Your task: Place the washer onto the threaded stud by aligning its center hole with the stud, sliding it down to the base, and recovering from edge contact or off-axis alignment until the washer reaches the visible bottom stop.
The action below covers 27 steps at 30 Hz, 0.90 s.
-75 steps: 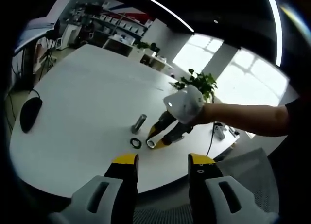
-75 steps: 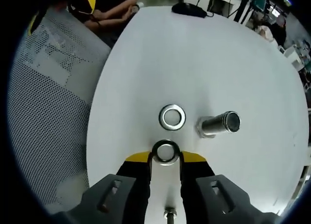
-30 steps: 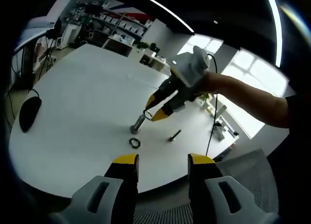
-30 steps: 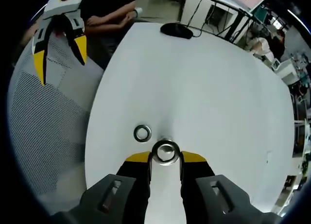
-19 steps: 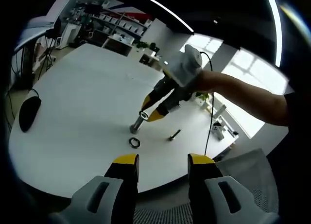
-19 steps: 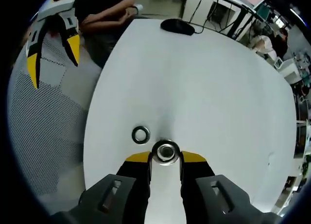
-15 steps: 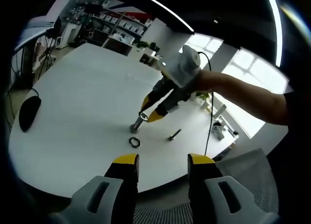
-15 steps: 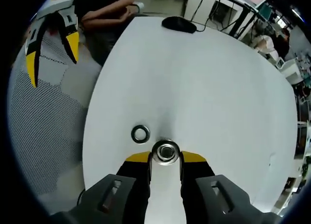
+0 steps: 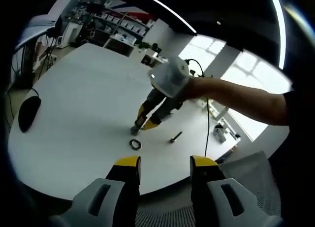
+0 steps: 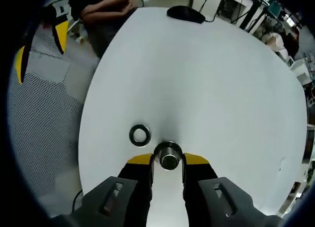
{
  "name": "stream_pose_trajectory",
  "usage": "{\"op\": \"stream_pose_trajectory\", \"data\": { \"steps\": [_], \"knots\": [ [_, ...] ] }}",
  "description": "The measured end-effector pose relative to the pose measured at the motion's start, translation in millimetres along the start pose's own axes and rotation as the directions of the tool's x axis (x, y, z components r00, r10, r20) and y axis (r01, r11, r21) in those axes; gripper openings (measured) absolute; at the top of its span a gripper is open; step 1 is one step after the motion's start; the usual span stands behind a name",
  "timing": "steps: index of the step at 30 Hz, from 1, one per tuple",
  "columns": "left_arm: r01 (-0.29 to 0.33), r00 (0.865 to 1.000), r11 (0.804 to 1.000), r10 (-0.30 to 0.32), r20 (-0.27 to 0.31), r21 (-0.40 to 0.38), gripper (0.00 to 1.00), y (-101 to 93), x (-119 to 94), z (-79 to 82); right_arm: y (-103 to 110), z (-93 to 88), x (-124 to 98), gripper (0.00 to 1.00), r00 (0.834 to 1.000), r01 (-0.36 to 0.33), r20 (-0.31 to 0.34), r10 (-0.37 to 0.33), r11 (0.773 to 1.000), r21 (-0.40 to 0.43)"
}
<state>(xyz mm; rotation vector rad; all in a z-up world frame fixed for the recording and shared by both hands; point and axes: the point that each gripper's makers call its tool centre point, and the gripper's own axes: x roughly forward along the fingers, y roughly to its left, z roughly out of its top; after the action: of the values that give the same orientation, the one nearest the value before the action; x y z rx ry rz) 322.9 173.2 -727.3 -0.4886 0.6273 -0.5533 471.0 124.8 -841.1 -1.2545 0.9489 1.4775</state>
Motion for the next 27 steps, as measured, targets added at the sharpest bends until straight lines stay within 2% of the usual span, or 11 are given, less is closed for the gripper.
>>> {"op": "stream_pose_trajectory", "data": {
  "steps": [15, 23, 25, 27],
  "knots": [
    [-0.006, 1.0, 1.0, 0.006, -0.012, -0.004, 0.38, 1.8, 1, -1.7, 0, -6.2, 18, 0.23, 1.0, -0.013, -0.014, 0.013, 1.0, -0.005],
    [-0.009, 1.0, 1.0, 0.009, -0.007, -0.009, 0.38, 2.6, 0, -1.0, 0, -5.4, 16, 0.24, 1.0, -0.018, -0.01, 0.018, 1.0, 0.0],
    [-0.009, 1.0, 1.0, 0.009, -0.007, -0.009, 0.38, 2.7, 0, -1.0, 3, -6.9, 15, 0.24, 0.999, -0.032, -0.013, 0.032, 0.999, -0.021],
    [-0.009, 1.0, 1.0, 0.009, -0.008, -0.008, 0.38, 2.6, 1, -1.3, 0, -6.6, 13, 0.28, 1.0, -0.01, 0.0, 0.01, 1.0, -0.028]
  ]
}}
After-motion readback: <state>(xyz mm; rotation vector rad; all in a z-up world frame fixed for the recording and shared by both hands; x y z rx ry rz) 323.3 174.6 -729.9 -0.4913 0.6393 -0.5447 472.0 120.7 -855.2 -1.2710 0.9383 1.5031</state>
